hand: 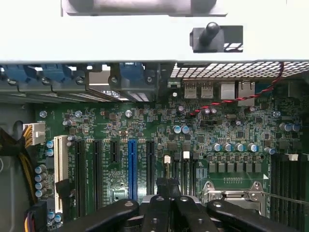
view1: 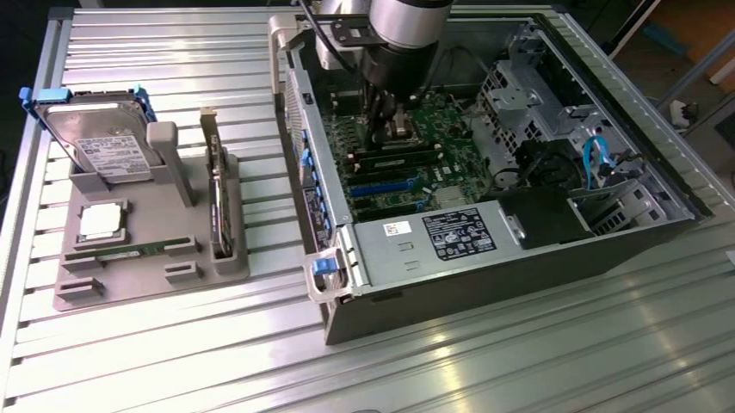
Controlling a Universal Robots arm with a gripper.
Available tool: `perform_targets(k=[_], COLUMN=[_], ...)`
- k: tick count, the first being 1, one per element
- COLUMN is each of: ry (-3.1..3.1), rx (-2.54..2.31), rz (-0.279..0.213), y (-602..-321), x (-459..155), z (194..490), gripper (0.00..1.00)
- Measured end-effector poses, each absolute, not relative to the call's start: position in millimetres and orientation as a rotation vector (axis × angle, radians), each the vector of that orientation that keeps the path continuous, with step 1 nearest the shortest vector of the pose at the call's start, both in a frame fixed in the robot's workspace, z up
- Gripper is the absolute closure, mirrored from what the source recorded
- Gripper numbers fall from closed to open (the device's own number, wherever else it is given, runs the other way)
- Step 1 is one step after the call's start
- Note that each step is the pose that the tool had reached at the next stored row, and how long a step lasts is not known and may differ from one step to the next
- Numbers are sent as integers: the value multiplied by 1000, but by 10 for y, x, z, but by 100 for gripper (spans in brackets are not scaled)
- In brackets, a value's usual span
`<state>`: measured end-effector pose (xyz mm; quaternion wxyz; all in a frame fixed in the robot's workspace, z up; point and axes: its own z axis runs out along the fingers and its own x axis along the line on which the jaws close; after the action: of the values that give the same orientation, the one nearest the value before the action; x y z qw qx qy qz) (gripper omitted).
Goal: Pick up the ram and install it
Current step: 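Press down the ram until it locks into place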
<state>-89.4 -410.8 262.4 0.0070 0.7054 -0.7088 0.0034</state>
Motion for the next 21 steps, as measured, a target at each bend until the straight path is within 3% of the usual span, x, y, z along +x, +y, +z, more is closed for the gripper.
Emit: perform_targets(k=[21], ry=[-2217], rx=[2206], rz=[11], y=[-4108], x=[-894], z=[2795], gripper=[89])
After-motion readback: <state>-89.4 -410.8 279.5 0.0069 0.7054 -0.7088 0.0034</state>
